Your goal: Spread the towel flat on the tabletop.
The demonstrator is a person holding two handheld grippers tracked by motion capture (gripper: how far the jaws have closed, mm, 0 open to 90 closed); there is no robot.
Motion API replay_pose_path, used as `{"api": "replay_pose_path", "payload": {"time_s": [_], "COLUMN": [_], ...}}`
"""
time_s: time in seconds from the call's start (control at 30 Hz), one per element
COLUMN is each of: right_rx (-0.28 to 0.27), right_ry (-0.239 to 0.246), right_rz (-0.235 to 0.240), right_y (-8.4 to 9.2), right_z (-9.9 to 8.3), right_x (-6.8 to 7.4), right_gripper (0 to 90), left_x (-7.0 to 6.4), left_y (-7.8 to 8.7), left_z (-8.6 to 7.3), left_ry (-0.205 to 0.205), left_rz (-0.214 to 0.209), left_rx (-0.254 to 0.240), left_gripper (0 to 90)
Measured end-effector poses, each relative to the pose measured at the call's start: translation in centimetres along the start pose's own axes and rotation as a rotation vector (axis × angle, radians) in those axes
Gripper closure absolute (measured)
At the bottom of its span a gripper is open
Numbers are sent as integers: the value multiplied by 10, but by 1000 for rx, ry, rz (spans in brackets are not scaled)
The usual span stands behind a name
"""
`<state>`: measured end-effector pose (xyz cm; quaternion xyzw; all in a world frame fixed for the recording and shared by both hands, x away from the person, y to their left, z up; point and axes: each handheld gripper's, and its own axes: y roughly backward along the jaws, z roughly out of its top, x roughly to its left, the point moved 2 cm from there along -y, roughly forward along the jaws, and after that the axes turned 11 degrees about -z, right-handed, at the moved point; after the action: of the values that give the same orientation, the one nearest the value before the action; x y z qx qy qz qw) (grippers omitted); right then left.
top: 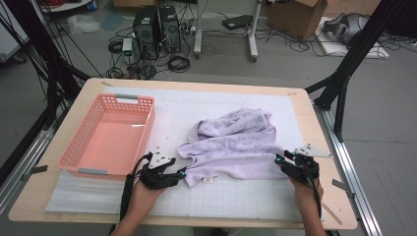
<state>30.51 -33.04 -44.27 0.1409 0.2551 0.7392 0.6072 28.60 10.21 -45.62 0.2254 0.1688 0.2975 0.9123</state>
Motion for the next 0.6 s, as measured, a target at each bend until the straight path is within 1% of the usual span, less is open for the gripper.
{"api": "replay_pose_path", "payload": {"time_s": [0.1, 0.13, 0.17, 0.23, 0.27, 0.33, 0.37, 0.4, 0.43, 0.47, 0.5, 0.53, 0.57, 0.6], "right_rx": [10, 19, 27, 43, 51, 50, 49, 59, 79, 98, 117, 128, 127, 133], "right_ry": [-21, -19, -5, 5, 1, -9, -10, -9, -5, 5, 12, 5, -9, -11], "right_rz": [13, 10, 5, -4, 0, 3, 9, 17, 23, 20, 19, 17, 12, 15], "right_y": [6, 7, 7, 8, 10, 13, 15, 16, 16, 16, 15, 14, 16, 17], "right_z": [-5, -7, -9, -13, -15, -17, -19, -21, -24, -28, -31, -34, -35, -34], "right_x": [-5, -5, -6, -6, -7, -8, -8, -8, -7, -6, -6, -5, -4, -4], "right_gripper": [574, 565, 554, 531, 524, 512, 509, 504, 502, 503, 507, 516, 551, 620], "left_x": [-3, -5, -7, -12, -15, -21, -24, -27, -30, -32, -35, -37, -39, -41], "left_y": [4, 5, 5, 5, 4, 1, -1, -3, -7, -10, -13, -15, -17, -18], "left_z": [-2, -2, -2, -1, -1, -2, -3, -4, -5, -6, -6, -6, -6, -6], "left_ry": [4, 3, -2, -20, -26, -42, -38, -38, -41, -40, -53, -76, -90, -103], "left_rz": [-32, -48, -66, -107, -127, -142, -150, -151, -149, -149, -136, -120, -110, -86], "left_rx": [-12, -17, -24, -31, -33, -21, -18, -10, 6, 28, 58, 81, 96, 111], "left_gripper": [466, 475, 489, 556, 575, 589, 587, 568, 524, 481, 464, 462, 474, 522]}}
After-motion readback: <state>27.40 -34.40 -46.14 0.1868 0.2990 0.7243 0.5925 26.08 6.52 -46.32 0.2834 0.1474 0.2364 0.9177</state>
